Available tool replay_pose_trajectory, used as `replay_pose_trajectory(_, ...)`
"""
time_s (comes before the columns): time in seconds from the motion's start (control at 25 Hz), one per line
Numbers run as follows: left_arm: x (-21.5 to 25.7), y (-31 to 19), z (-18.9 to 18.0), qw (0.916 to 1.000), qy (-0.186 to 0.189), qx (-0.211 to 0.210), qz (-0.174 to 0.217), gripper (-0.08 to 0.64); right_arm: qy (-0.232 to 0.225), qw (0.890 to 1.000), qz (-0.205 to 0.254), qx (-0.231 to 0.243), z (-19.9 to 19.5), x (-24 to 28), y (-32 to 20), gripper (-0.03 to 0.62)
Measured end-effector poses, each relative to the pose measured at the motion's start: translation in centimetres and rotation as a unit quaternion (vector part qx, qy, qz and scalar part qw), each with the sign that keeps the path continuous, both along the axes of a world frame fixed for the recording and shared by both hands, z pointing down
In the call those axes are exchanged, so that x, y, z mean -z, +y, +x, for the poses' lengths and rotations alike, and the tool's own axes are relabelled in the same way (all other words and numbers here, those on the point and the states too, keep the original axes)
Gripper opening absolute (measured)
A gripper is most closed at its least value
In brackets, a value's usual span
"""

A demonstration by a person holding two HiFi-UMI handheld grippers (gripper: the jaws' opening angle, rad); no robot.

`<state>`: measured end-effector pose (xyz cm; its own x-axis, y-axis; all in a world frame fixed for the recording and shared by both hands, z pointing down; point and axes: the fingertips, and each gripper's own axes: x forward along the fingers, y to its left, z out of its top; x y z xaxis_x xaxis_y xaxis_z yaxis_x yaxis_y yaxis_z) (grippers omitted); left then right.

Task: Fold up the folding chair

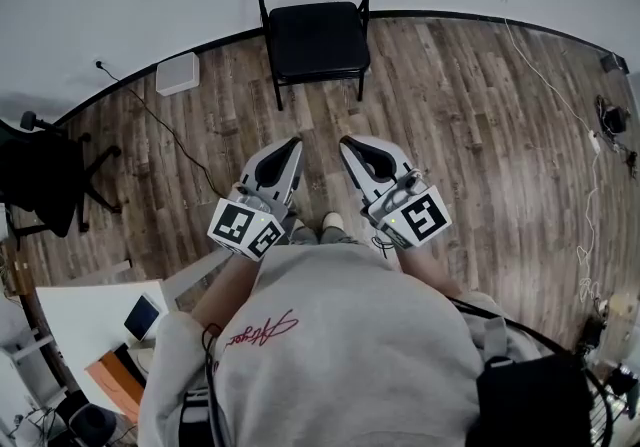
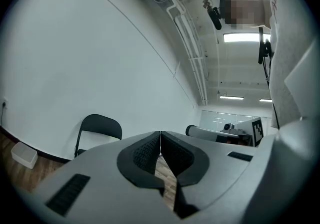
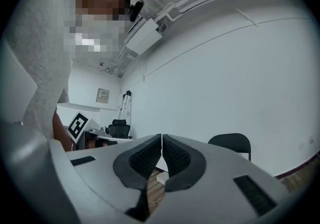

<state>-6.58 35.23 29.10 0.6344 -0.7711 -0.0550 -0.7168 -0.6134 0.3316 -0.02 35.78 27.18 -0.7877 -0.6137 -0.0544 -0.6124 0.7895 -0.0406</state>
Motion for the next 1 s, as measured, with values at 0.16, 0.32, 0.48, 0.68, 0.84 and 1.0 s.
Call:
replay_pose_trajectory(0.16,0.0,-0.4,1.0,1.0,0.002,-0.002,0.003,0.017,-0.001,1.0,0.003,-0.02,1.0,-0.1,-0.4,0.02)
replay_pose_trajectory(0.32,0.0,-0.8,2.2,1.0,-0.002,-0.006,0.001,0.017,0.0,0.999,0.001,-0.033,2.5,-0.2,-1.0,0.02)
replay_pose_trajectory(0.48,0.1,-1.5,3.1,1.0,-0.002,-0.006,0.005,0.017,0.013,0.999,0.005,-0.043,4.0,-0.4,-1.9,0.02)
replay_pose_trajectory(0.68,0.1,-2.8,4.1,0.9998,-0.001,0.016,0.009,0.018,0.022,0.999,0.008,-0.041,6.0,-0.8,-3.5,0.02)
replay_pose_trajectory(0.84,-0.4,-4.2,3.9,0.9993,-0.007,0.036,0.002,0.018,0.017,0.999,0.002,-0.039,6.5,-1.4,-4.8,0.02)
replay_pose_trajectory(1.0,-1.4,-6.6,3.6,0.9992,-0.013,0.037,-0.007,0.018,0.012,0.999,0.006,-0.033,6.2,-1.8,-7.0,0.02)
